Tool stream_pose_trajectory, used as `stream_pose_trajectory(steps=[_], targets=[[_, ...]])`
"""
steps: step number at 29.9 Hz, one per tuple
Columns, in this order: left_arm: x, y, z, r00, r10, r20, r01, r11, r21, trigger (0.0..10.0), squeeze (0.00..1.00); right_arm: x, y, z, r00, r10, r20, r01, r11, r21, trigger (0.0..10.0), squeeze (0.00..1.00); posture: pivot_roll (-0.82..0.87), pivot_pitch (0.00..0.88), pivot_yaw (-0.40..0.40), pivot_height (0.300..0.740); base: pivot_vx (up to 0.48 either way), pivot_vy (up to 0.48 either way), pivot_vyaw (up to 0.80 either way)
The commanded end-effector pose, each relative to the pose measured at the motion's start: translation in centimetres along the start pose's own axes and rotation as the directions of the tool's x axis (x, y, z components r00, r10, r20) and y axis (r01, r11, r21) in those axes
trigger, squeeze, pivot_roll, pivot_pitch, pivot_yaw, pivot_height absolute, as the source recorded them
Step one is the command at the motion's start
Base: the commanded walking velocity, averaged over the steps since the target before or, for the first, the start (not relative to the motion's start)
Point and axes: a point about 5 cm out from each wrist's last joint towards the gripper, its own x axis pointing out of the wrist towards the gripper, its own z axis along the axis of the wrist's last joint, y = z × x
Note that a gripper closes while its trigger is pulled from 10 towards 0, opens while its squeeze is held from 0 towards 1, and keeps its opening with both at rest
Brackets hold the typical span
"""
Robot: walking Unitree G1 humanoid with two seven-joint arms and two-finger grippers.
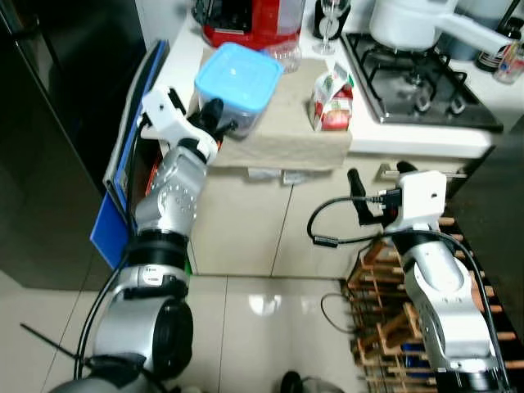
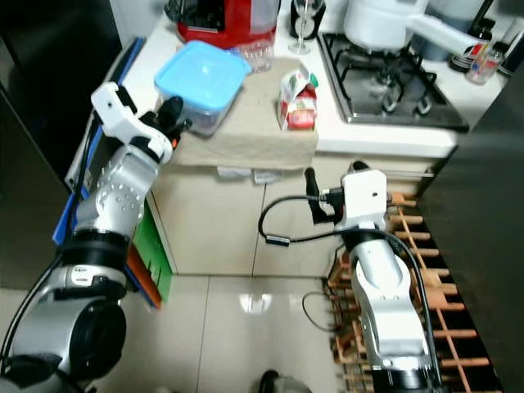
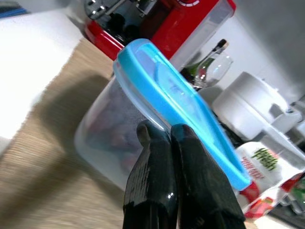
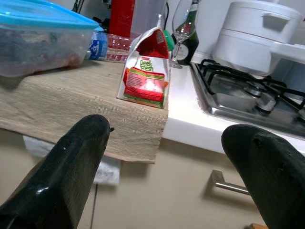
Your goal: Restocking fridge
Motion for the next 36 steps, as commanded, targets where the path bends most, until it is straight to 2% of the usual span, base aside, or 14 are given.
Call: stream_pose_trajectory(steps=[1, 4, 9, 10, 11, 12, 17, 18, 19, 20, 26, 30, 31, 36], targets=[[-0.5, 1.3, -1.5, 0.995, 0.074, -0.074, -0.071, 0.996, 0.045, 0.0, 0.0, 0.2, -0.1, 0.3, 1.0, 0.005, 0.006, -0.005, 1.0, -0.007, 10.0, 0.19, -0.16, 0.081, -0.051, 0.74, 0.0, 0.0, 0.0], [-0.5, 2.5, -1.2, 0.99, 0.126, -0.069, -0.116, 0.984, 0.133, 0.0, 0.0, 0.2, -0.1, 0.2, 1.0, 0.006, 0.005, -0.006, 1.0, -0.008, 10.0, 0.19, -0.16, 0.08, -0.053, 0.74, 0.0, 0.0, 0.0], [-0.4, 3.3, -1.3, 0.985, 0.155, -0.081, -0.144, 0.981, 0.131, 0.0, 0.0, 0.3, 0.0, 0.2, 1.0, 0.008, 0.005, -0.008, 1.0, -0.008, 10.0, 0.2, -0.16, 0.08, -0.053, 0.74, 0.0, 0.0, 0.0], [-0.3, 3.4, -1.2, 0.981, 0.167, -0.095, -0.156, 0.981, 0.112, 8.4, 0.0, 0.3, 0.0, 0.2, 1.0, 0.008, 0.005, -0.008, 1.0, -0.008, 10.0, 0.19, -0.16, 0.082, -0.056, 0.74, 0.0, 0.0, 0.0], [-0.3, 3.4, -1.2, 0.981, 0.167, -0.095, -0.156, 0.981, 0.112, 8.4, 0.0, 0.3, 0.0, 0.2, 1.0, 0.008, 0.005, -0.008, 1.0, -0.008, 10.0, 0.19, -0.16, 0.082, -0.056, 0.74, 0.0, 0.0, 0.0], [-0.1, 3.5, -0.9, 0.978, 0.185, -0.099, -0.18, 0.982, 0.06, 10.0, 0.0, 0.3, -0.1, 0.2, 1.0, 0.009, 0.005, -0.009, 1.0, -0.009, 10.0, 0.19, -0.16, 0.082, -0.056, 0.74, 0.0, 0.0, 0.0], [0.2, 2.9, -0.1, 0.984, 0.164, -0.07, -0.166, 0.986, -0.019, 10.0, 0.0, 0.3, 0.0, 0.2, 1.0, 0.01, 0.005, -0.01, 1.0, -0.009, 10.0, 0.19, -0.15, 0.081, -0.057, 0.74, 0.0, 0.0, 0.0], [0.3, 2.8, 0.0, 0.985, 0.158, -0.065, -0.16, 0.987, -0.03, 10.0, 0.06, 0.3, 0.0, 0.3, 1.0, 0.011, 0.005, -0.011, 1.0, -0.009, 10.0, 0.19, -0.15, 0.081, -0.057, 0.74, 0.0, 0.0, 0.0], [0.3, 2.7, 0.1, 0.985, 0.159, -0.061, -0.162, 0.986, -0.039, 10.0, 0.06, 0.3, 0.0, 0.2, 1.0, 0.011, 0.005, -0.011, 1.0, -0.009, 10.0, 0.19, -0.15, 0.081, -0.06, 0.74, 0.0, 0.0, 0.0], [0.3, 2.8, 0.5, 0.985, 0.165, -0.054, -0.168, 0.984, -0.058, 10.0, 1.0, 0.3, 0.0, 0.3, 1.0, 0.012, 0.005, -0.012, 1.0, -0.009, 10.0, 0.19, -0.15, 0.081, -0.06, 0.74, 0.0, 0.0, 0.0], [0.2, 2.8, 2.1, 0.985, 0.173, -0.016, -0.173, 0.976, -0.135, 10.0, 1.0, 0.2, 0.0, 0.3, 1.0, 0.01, 0.009, -0.01, 1.0, -0.005, 10.0, 0.19, -0.15, 0.078, -0.055, 0.74, 0.0, 0.0, 0.0], [0.0, 2.4, 2.3, 0.988, 0.153, -0.011, -0.154, 0.981, -0.116, 10.0, 1.0, 0.2, -0.1, 0.4, 1.0, 0.005, 0.012, -0.005, 1.0, -0.002, 10.0, 0.19, -0.15, 0.078, -0.055, 0.74, 0.0, 0.0, 0.0], [-0.5, 2.0, 1.8, 0.989, 0.139, -0.042, -0.14, 0.99, -0.032, 10.0, 1.0, 0.3, -0.2, 0.4, 1.0, 0.003, 0.014, -0.003, 1.0, -0.001, 10.0, 0.19, -0.14, 0.066, -0.056, 0.74, 0.0, 0.0, 0.0], [-1.6, 1.5, 1.3, 0.991, 0.11, -0.08, -0.103, 0.991, 0.086, 10.0, 1.0, 0.4, -0.2, 0.3, 1.0, 0.008, 0.014, -0.008, 1.0, -0.004, 10.0, 0.19, -0.13, 0.052, -0.066, 0.74, 0.0, 0.0, 0.0]])
